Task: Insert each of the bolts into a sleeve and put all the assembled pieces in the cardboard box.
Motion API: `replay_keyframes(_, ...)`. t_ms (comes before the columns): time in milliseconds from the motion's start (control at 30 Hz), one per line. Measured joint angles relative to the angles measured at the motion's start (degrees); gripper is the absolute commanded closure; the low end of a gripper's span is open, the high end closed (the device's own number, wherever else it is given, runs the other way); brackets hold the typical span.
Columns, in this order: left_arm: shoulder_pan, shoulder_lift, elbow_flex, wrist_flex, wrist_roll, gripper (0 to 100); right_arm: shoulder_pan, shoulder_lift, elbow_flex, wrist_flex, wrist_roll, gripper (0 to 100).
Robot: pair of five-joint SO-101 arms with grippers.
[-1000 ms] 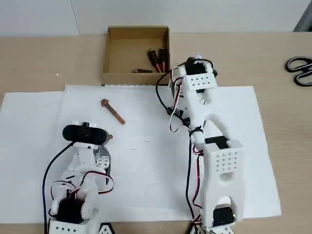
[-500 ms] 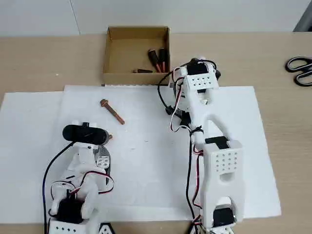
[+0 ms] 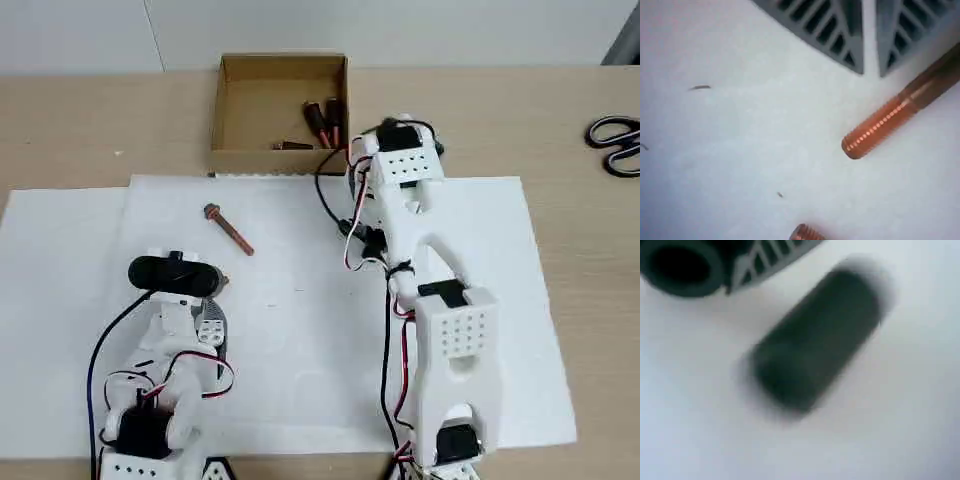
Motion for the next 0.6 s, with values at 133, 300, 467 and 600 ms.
replay_keyframes(133, 0.00, 0.00, 0.00, 0.00, 0.00, 99, -1.58, -6.07, 0.00, 0.79, 3.78, 99.6)
replay_keyframes(300, 0.00, 0.00, 0.00, 0.00, 0.00, 99, -3.16, -15.12, 0.26, 1.85, 9.23, 99.6)
replay_keyframes(467, 0.00, 0.00, 0.00, 0.00, 0.00, 99, -5.10, -27.52, 6.95, 2.02, 14.33, 99.6)
replay_keyframes(600, -2.20, 0.00, -0.70, 0.00, 0.00, 99, -5.45, -40.70, 17.14, 2.20, 15.56, 99.6)
